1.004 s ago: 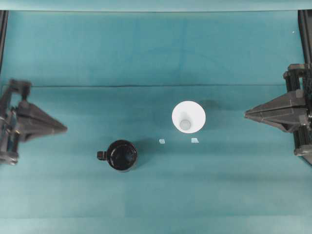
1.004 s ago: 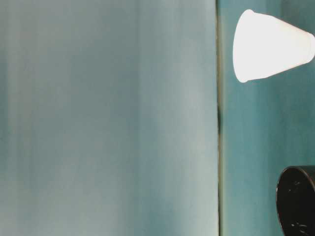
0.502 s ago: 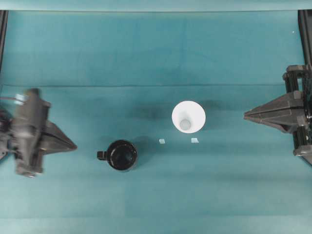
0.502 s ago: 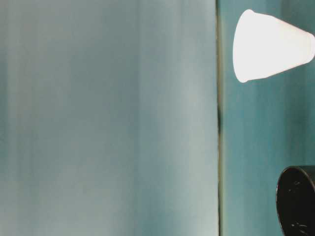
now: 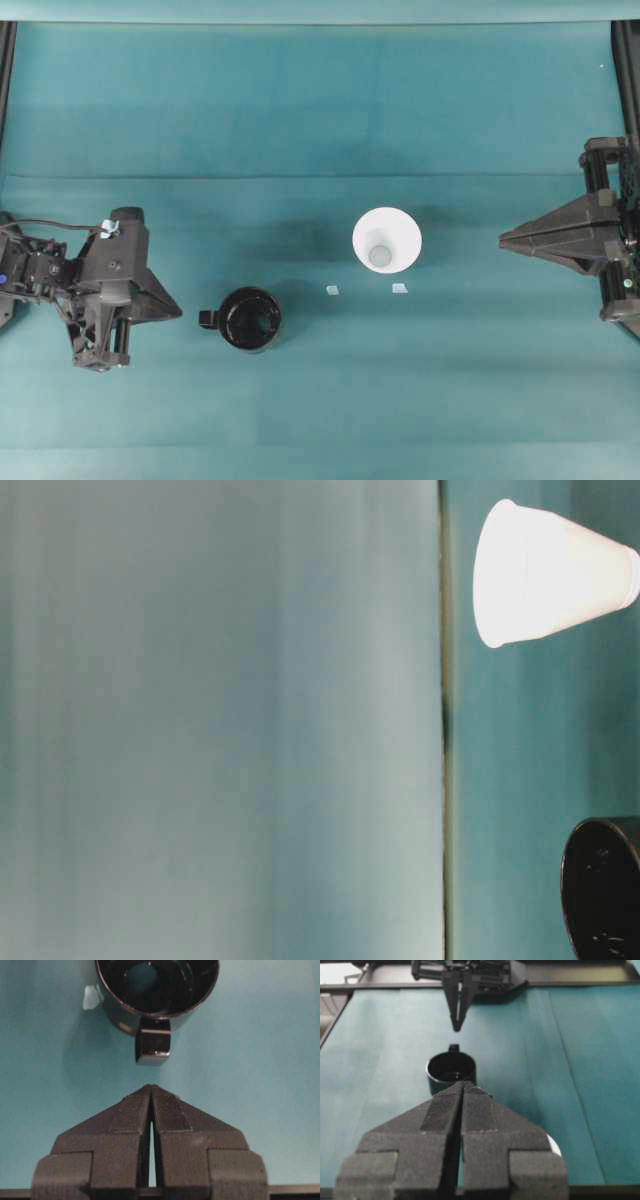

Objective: Put the paper cup into the moved cup holder.
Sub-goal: 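Move the left gripper inward toward the black cup holder and open it, then close the left gripper on the black cup holder's rim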

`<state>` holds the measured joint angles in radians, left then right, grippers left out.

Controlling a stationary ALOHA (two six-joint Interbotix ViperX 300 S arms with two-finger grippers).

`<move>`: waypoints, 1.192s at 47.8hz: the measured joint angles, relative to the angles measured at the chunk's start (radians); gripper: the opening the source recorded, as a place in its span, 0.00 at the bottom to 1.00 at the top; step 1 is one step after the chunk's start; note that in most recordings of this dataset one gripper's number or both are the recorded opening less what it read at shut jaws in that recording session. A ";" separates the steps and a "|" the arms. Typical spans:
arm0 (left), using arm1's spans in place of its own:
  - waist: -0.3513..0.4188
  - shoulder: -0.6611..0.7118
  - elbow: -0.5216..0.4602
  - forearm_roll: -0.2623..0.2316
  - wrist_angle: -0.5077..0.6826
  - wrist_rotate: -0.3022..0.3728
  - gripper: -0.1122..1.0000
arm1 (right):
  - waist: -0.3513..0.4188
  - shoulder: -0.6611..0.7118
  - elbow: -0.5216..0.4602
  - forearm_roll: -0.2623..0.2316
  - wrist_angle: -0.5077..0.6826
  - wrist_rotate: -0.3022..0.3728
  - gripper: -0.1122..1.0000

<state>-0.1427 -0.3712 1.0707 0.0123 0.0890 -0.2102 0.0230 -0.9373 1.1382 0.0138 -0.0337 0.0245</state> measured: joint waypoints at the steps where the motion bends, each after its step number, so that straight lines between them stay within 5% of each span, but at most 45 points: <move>1: 0.000 0.000 0.002 0.002 0.002 0.000 0.10 | 0.000 0.002 0.000 -0.002 0.002 0.000 0.07; 19: 0.000 0.006 0.015 0.002 -0.031 0.015 0.14 | 0.000 0.002 -0.002 0.008 0.029 0.000 0.07; 33: 0.000 0.021 0.035 0.000 -0.063 0.014 0.82 | 0.002 0.008 -0.002 0.009 0.035 0.002 0.07; 37: 0.000 0.051 0.035 0.002 -0.075 0.014 0.94 | 0.002 0.011 -0.002 0.011 0.034 0.002 0.07; 57: 0.000 0.221 -0.009 0.000 -0.253 0.005 0.92 | 0.000 0.018 -0.002 0.012 0.037 0.032 0.07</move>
<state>-0.1427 -0.1503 1.0615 0.0123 -0.1641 -0.2056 0.0230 -0.9189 1.1367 0.0261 0.0031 0.0568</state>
